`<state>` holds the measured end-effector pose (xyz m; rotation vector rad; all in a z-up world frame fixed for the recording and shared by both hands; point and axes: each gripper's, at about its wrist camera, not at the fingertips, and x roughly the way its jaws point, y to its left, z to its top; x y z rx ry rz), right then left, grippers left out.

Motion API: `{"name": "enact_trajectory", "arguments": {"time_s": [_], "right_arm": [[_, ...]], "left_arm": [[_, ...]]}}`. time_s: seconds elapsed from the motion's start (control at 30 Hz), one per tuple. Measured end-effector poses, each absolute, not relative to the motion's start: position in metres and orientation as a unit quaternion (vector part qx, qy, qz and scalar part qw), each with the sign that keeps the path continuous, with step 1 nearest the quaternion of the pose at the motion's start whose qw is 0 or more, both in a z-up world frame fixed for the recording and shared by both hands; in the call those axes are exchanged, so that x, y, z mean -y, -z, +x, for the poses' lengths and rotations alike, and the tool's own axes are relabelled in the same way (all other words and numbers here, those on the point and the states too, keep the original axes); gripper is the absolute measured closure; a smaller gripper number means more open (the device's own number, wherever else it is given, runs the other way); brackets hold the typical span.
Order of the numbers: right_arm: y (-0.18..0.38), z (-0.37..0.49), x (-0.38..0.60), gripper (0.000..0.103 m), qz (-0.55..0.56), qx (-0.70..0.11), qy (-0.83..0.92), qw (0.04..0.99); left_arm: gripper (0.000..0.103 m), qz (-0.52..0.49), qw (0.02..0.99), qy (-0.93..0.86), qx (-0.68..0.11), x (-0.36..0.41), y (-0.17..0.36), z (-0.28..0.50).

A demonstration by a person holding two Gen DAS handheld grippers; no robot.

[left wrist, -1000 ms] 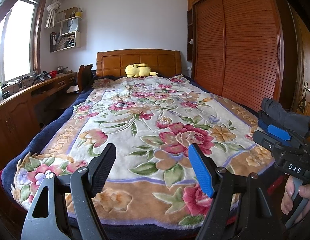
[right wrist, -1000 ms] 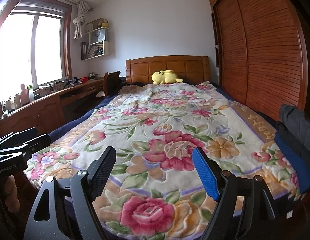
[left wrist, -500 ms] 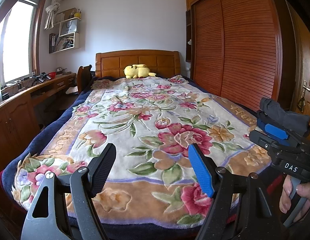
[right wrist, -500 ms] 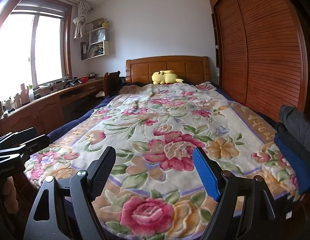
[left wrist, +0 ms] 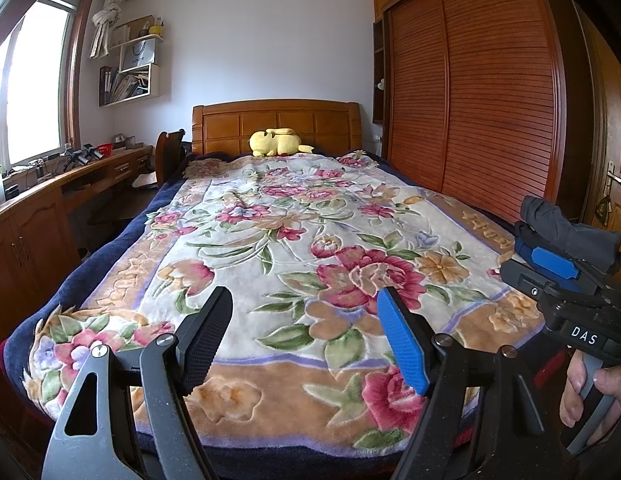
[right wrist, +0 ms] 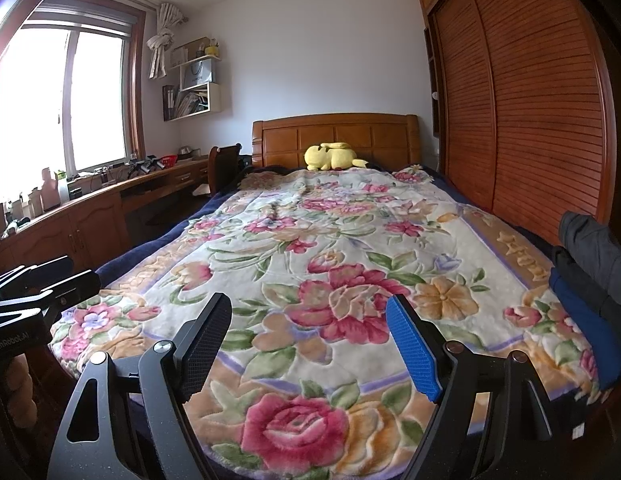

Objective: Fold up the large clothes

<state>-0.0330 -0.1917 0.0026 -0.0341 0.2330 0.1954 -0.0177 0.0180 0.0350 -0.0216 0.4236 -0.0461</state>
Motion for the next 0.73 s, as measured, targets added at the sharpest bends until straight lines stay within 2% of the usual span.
{"name": "enact_trajectory", "arguments": {"time_s": [0.73], "right_arm": [[-0.0023,-0.0317,0.1925,0.021,-0.017,-0.118,-0.099,0.988]], "left_arm": [[0.027,-0.011,0.977,0.024,-0.21,-0.0179,-0.0354,-0.0178]]}}
